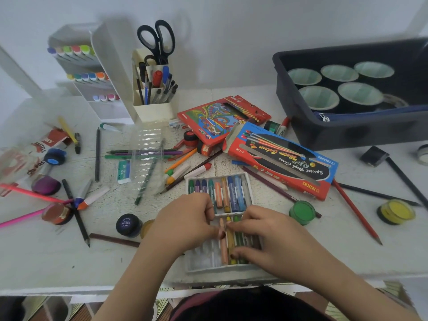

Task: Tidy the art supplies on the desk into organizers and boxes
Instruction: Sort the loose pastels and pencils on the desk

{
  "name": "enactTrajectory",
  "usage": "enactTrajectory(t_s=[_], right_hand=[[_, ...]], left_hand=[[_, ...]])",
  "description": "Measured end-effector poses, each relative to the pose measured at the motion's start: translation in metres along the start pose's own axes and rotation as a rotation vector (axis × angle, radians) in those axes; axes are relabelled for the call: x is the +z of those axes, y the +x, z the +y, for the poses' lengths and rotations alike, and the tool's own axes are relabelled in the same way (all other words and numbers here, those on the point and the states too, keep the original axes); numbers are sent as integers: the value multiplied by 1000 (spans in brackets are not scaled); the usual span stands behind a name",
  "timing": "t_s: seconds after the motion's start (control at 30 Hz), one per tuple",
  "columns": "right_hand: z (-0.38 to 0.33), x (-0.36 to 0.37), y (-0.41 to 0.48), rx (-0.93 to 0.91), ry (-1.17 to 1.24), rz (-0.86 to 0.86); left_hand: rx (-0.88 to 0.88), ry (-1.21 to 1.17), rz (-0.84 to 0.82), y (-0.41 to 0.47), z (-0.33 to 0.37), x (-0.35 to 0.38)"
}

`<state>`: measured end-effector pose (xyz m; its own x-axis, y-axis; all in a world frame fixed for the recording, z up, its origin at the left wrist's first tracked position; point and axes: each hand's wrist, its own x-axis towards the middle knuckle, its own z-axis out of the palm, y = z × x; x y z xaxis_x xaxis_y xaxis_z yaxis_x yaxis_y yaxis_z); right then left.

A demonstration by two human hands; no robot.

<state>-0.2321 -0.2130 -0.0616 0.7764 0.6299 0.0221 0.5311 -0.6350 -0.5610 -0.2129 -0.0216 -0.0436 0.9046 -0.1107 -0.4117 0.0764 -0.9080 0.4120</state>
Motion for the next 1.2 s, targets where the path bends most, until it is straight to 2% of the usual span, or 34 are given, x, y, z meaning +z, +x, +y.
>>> enactTrajectory(t_s=[0.27, 0.5, 0.8, 0.97, 1.1, 1.2], right_hand=[[2, -2, 0, 5, 37, -4], [1, 1, 4, 17, 29, 18], [2, -2, 2, -14, 30, 35], [12, -30, -3, 46, 75, 199], [35, -59, -4, 142, -133, 397], [59, -76, -4, 323, -304, 296]], left_hand=[[44, -56, -79, 2, -7, -5], [42, 92, -25, 3, 1, -2], [89, 55, -76, 4, 0, -8], [200, -116, 134, 17, 12, -19], [293, -157, 301, 40, 30, -25], [294, -61, 345, 61, 42, -28]])
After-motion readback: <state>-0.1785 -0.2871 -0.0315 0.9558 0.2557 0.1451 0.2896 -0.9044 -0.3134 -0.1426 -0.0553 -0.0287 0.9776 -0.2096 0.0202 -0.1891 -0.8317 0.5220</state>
